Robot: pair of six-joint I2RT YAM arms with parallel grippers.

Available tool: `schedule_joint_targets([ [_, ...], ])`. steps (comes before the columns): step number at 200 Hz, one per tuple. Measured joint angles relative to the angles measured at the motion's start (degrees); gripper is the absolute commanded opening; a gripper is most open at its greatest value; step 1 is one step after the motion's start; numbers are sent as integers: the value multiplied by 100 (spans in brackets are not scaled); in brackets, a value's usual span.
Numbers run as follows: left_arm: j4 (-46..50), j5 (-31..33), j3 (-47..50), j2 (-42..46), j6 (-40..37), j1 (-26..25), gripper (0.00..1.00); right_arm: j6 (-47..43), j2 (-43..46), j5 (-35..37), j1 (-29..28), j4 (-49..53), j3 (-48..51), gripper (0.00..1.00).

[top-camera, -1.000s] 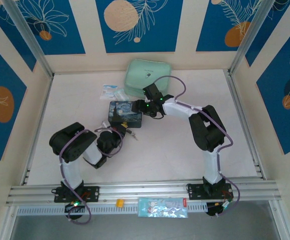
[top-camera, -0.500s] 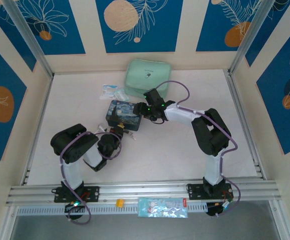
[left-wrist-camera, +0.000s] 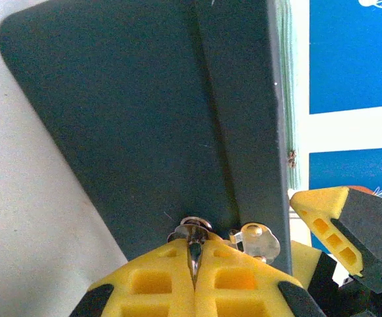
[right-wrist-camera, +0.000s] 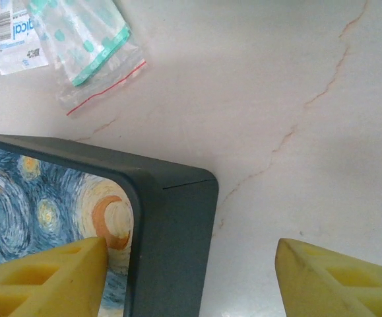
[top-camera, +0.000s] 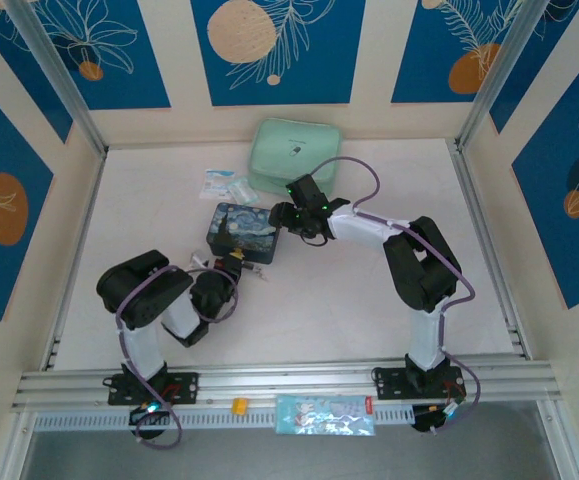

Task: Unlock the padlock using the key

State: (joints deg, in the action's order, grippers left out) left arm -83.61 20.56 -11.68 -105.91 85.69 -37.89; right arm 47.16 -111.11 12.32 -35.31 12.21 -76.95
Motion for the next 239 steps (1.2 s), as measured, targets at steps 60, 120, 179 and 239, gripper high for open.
schedule_joint_targets([
  [60, 2, -48, -2, -2, -70, 26, 2, -236, -11, 37, -33, 68, -63, 67],
  [120, -151, 9, 157, -2, -179, 48, 6, -382, -105, 31, -109, 138, -219, 67],
  [179, -225, 28, 177, -46, -127, 70, 0, -466, -175, 63, -144, 219, -350, 66],
  [239, -389, 105, 238, -142, 238, 70, 0, -409, -219, 144, -160, 238, -396, 63],
])
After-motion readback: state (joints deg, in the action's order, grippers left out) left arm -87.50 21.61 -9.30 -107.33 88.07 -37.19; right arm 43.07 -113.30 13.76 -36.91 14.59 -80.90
